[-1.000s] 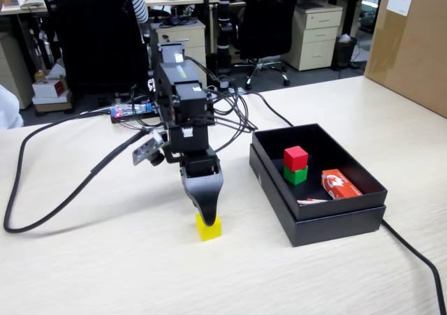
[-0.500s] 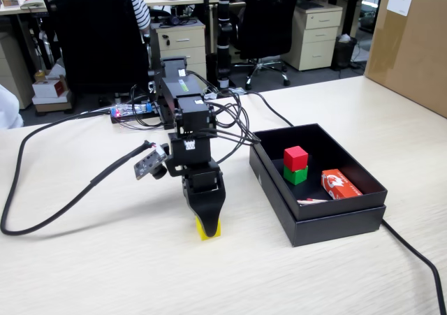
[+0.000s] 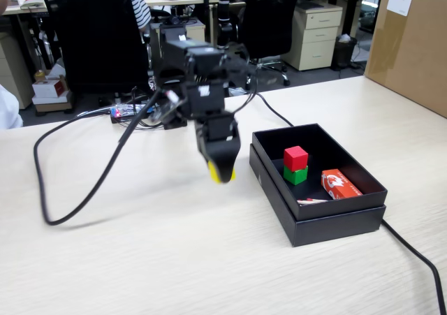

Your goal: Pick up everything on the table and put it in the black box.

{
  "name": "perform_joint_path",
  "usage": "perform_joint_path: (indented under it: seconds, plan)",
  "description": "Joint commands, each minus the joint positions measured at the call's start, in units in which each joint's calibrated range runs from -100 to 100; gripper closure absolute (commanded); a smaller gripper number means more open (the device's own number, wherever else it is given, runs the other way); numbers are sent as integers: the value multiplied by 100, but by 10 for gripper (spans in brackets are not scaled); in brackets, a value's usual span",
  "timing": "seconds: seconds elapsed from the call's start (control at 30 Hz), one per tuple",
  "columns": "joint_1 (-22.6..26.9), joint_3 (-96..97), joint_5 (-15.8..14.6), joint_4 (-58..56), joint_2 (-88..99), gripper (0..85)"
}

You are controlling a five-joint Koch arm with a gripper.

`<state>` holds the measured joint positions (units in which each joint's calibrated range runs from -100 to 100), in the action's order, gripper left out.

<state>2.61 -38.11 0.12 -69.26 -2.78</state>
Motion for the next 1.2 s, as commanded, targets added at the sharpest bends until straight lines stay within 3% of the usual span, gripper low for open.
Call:
perform_joint_path:
  seconds: [0.0, 0.17, 0.33, 1.07, 1.13, 1.17]
  plan:
    - [488, 330, -195, -16, 1913, 846]
    - [1304, 729, -527, -16, 2671, 846]
    - [1490, 883, -591, -16, 2154, 846]
    - [1309, 484, -679, 2, -267, 845]
    - [1309, 502, -703, 10, -278, 818]
    - [1309, 547, -713, 10, -278, 739]
